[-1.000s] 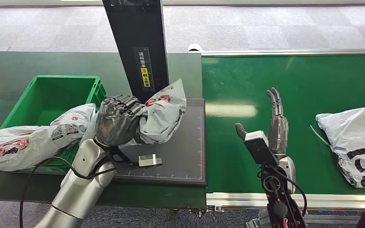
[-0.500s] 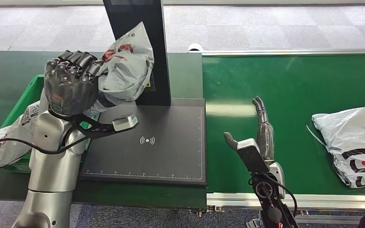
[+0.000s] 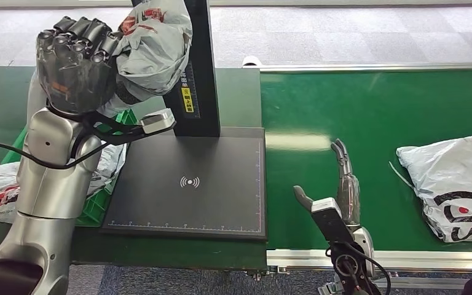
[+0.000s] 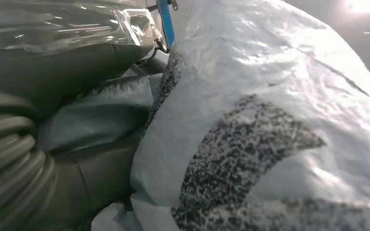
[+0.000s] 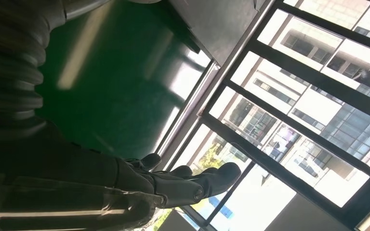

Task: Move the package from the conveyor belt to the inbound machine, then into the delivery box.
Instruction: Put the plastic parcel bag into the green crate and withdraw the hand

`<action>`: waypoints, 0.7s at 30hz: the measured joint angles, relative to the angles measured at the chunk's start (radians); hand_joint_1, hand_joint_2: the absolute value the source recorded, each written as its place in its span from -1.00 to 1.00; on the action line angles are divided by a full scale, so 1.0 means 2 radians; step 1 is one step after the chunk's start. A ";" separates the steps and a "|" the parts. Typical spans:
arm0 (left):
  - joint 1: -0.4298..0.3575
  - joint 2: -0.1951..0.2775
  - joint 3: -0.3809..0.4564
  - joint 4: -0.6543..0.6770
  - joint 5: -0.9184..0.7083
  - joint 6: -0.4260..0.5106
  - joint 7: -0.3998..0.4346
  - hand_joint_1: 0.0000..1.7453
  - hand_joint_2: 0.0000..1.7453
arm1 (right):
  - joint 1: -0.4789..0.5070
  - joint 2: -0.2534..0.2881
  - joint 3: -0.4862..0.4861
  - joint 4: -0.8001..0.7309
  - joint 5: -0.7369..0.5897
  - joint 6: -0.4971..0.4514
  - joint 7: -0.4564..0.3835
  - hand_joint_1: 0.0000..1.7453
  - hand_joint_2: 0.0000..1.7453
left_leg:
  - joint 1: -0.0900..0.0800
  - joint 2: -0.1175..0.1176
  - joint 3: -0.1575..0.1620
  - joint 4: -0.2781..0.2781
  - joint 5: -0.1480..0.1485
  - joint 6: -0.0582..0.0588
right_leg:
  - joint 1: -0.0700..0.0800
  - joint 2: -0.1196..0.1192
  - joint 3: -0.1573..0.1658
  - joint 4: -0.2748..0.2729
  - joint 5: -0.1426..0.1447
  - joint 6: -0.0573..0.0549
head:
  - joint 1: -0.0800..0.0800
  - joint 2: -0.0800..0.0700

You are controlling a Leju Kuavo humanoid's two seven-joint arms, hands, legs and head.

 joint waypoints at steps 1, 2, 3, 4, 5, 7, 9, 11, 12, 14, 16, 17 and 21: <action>0.000 0.001 -0.001 0.000 0.000 0.000 0.000 1.00 1.00 | 0.000 0.000 0.000 -0.001 0.000 0.000 0.000 -1.00 1.00 | 0.000 0.000 0.000 0.000 0.000 0.000 | 0.000 0.000 0.000 0.000 0.000 0.000 | 0.000 0.000; -0.001 0.002 -0.002 0.000 0.000 0.000 0.000 1.00 1.00 | 0.001 -0.001 0.000 -0.002 0.000 0.000 0.000 -1.00 1.00 | 0.000 0.000 0.000 0.000 0.000 0.000 | 0.000 0.000 0.000 0.000 0.000 0.000 | 0.000 0.000; -0.001 0.002 -0.003 0.000 0.000 0.000 0.000 1.00 1.00 | 0.001 -0.001 0.000 -0.002 0.000 0.000 0.000 -1.00 1.00 | 0.000 0.000 0.000 0.000 0.000 0.000 | 0.000 0.000 0.000 0.000 0.000 0.000 | 0.000 0.000; -0.001 0.003 -0.004 0.001 0.000 0.000 0.000 1.00 1.00 | 0.002 -0.001 0.000 -0.003 0.000 0.000 0.000 -1.00 1.00 | 0.000 0.000 0.000 0.000 0.000 0.000 | 0.000 0.000 0.000 0.000 0.000 0.000 | 0.000 0.000; -0.002 0.003 -0.005 0.001 0.000 0.000 0.003 1.00 1.00 | 0.002 -0.001 0.000 -0.003 0.002 0.000 0.001 -1.00 1.00 | 0.000 0.000 0.000 0.000 0.000 0.000 | 0.000 0.000 0.000 0.000 0.000 0.000 | 0.000 0.000; -0.009 0.009 -0.012 0.008 0.000 0.000 0.020 1.00 1.00 | 0.004 -0.001 0.000 -0.006 0.013 0.000 0.010 -1.00 1.00 | 0.000 0.000 0.000 0.000 0.000 0.000 | 0.000 0.000 0.000 0.000 0.000 0.000 | 0.000 0.000; -0.035 0.021 -0.033 0.037 0.000 -0.003 0.055 1.00 1.00 | 0.014 -0.002 0.000 -0.020 0.040 0.001 0.032 -1.00 1.00 | 0.000 -0.001 0.000 0.000 0.000 0.000 | 0.000 -0.001 0.000 0.000 0.000 0.000 | 0.000 0.000; -0.079 0.037 -0.062 0.087 0.000 -0.022 0.081 1.00 1.00 | 0.034 -0.007 -0.001 -0.048 0.067 0.007 0.054 -1.00 1.00 | 0.000 -0.001 0.000 0.000 0.000 0.000 | 0.000 -0.001 0.000 0.000 0.000 0.000 | 0.000 0.000; -0.103 0.045 -0.077 0.113 0.000 -0.040 0.087 1.00 1.00 | 0.048 -0.011 -0.003 -0.066 0.074 0.011 0.059 -1.00 1.00 | 0.000 -0.001 0.000 0.000 0.000 0.000 | 0.000 -0.001 0.000 0.000 0.000 0.000 | 0.000 0.000; -0.143 0.060 -0.102 0.159 0.002 -0.083 0.091 1.00 1.00 | 0.077 -0.020 -0.010 -0.100 0.074 0.017 0.058 -1.00 1.00 | 0.000 0.000 0.000 0.000 0.000 0.000 | 0.000 0.000 0.000 0.000 0.000 0.000 | 0.000 0.000; -0.173 0.073 -0.115 0.196 0.006 -0.118 0.089 1.00 1.00 | 0.100 -0.029 -0.022 -0.129 0.070 0.022 0.048 -1.00 1.00 | 0.000 0.002 0.000 0.000 0.000 0.000 | 0.000 0.002 -0.001 0.000 0.000 0.000 | 0.000 0.000; -0.185 0.078 -0.119 0.212 0.009 -0.132 0.090 1.00 1.00 | 0.107 -0.032 -0.027 -0.142 0.066 0.025 0.043 -1.00 1.00 | 0.000 0.003 0.000 0.000 0.000 0.000 | 0.000 0.002 -0.001 0.000 0.000 0.000 | 0.000 0.000; -0.221 0.077 -0.120 0.301 0.047 -0.249 0.157 1.00 1.00 | 0.117 -0.037 -0.041 -0.177 0.059 0.062 0.040 -1.00 1.00 | 0.000 0.003 0.000 0.000 0.000 0.000 | 0.000 0.003 -0.001 0.000 0.000 0.000 | 0.000 0.000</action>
